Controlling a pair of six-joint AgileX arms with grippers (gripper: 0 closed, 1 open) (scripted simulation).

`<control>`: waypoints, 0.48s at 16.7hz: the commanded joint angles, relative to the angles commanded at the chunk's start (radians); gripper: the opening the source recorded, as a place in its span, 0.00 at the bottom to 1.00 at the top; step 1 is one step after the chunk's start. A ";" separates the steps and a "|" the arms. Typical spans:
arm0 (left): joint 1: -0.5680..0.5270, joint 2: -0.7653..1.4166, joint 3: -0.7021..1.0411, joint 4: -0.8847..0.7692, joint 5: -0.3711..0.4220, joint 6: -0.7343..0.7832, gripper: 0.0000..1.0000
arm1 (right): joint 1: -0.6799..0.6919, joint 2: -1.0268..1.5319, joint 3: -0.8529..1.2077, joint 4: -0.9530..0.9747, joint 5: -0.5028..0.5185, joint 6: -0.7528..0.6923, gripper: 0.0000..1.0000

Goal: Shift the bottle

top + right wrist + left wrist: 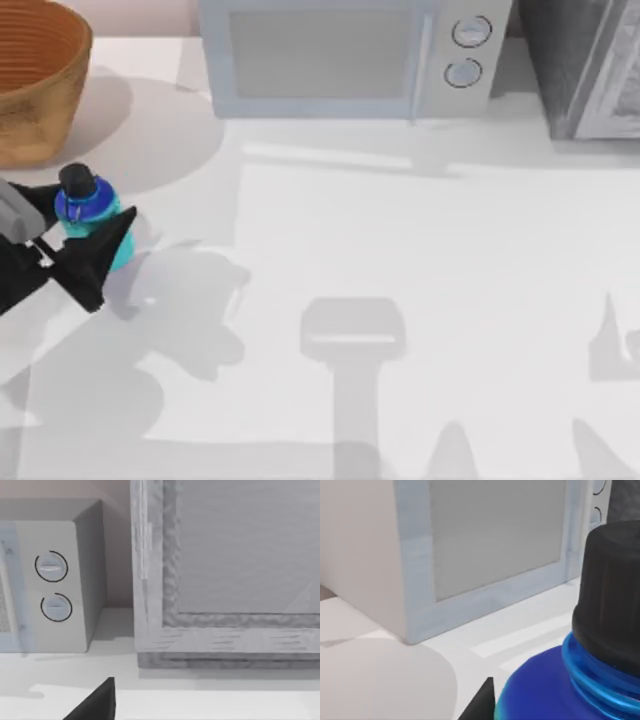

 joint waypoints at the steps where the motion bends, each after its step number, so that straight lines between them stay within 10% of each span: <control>1: -0.009 0.011 0.011 0.002 -0.009 -0.001 0.00 | 0.000 0.000 0.000 0.000 0.000 0.000 1.00; 8: -0.138 0.164 0.162 0.012 -0.136 -0.008 0.00 | 0.000 0.000 0.000 0.000 0.000 0.000 1.00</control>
